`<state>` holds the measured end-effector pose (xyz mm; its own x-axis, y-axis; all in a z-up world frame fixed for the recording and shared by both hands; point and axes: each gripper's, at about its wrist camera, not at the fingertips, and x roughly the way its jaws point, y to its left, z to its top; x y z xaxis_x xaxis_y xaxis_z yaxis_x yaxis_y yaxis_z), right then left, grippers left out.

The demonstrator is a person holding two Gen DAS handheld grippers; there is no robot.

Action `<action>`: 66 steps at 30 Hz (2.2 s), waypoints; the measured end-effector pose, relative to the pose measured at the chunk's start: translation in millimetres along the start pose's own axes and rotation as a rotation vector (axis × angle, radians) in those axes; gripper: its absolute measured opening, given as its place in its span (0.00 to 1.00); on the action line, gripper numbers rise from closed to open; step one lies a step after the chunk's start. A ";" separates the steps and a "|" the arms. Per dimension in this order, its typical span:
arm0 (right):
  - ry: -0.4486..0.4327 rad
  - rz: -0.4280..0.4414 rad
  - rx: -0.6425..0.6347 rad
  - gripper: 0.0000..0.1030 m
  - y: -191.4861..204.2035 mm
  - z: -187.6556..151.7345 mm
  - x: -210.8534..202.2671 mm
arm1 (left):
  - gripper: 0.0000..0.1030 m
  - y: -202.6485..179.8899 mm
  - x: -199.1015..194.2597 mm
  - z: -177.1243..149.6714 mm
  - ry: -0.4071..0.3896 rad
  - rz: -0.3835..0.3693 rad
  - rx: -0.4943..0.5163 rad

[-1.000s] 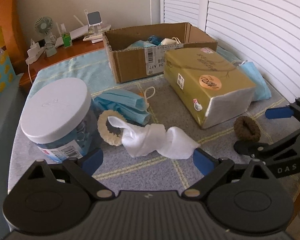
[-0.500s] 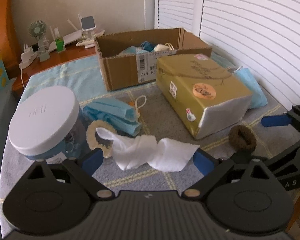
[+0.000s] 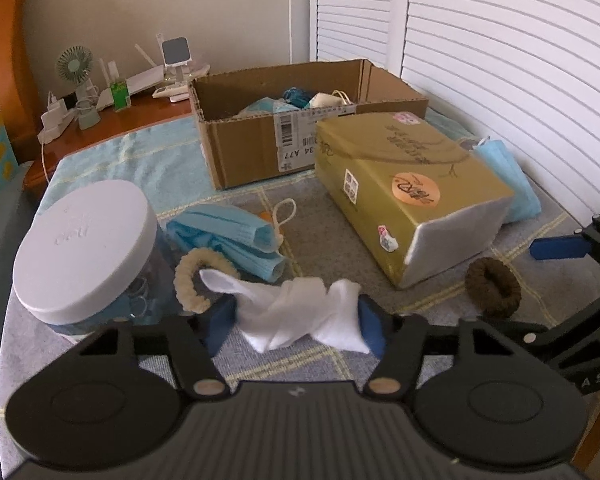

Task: Organize soft objects
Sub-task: 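Close the left tool on the white sock while the right tool grasps the brown hair tie, then carry the hair tie into the box and open the right tool while the left tool holds the sock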

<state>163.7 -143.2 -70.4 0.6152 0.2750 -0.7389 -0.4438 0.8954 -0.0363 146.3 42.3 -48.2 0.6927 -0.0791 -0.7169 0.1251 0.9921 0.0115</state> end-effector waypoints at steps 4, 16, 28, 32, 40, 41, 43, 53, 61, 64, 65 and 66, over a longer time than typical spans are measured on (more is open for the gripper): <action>-0.005 -0.001 0.001 1.00 0.2 -0.5 -0.4 | 0.56 2.1 -2.0 -1.0 0.001 -0.008 -0.007; -0.032 0.037 -0.063 0.57 15.7 2.1 -9.5 | 0.55 -0.5 -2.5 -1.3 0.005 -0.024 0.013; -0.028 0.046 -0.081 0.42 20.9 3.6 -16.1 | 0.53 -4.3 -13.1 -0.9 0.017 -0.057 0.080; -0.032 0.046 -0.086 0.42 22.4 2.9 -21.2 | 0.53 -5.6 -19.8 -0.4 0.022 -0.078 0.102; -0.044 0.034 -0.088 0.42 20.3 3.2 -32.7 | 0.53 -8.1 -36.2 0.9 0.015 -0.111 0.126; -0.047 0.032 -0.088 0.42 19.8 4.2 -34.5 | 0.53 -8.5 -38.4 1.3 0.012 -0.113 0.127; -0.058 0.017 -0.087 0.42 16.9 6.3 -39.2 | 0.53 -9.1 -42.8 2.5 0.007 -0.121 0.127; -0.137 -0.058 -0.047 0.42 -10.5 28.4 -65.5 | 0.53 -14.6 -55.6 9.4 -0.018 -0.134 0.154; -0.192 -0.081 -0.060 0.42 -21.3 67.8 -61.5 | 0.53 -11.3 -58.8 11.3 -0.042 -0.133 0.163; -0.199 -0.080 -0.080 0.42 -24.9 89.5 -51.1 | 0.53 -7.3 -57.3 11.4 -0.046 -0.132 0.155; -0.200 -0.079 -0.086 0.42 -26.0 96.7 -47.3 | 0.53 -5.9 -56.9 11.5 -0.048 -0.132 0.151; -0.200 -0.077 -0.092 0.42 -28.1 106.0 -41.4 | 0.53 -4.3 -56.2 11.8 -0.049 -0.132 0.147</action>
<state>219.8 -142.6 32.6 0.7623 0.2789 -0.5841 -0.4423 0.8833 -0.1555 115.3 41.3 0.3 0.6966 -0.2159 -0.6842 0.3171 0.9481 0.0236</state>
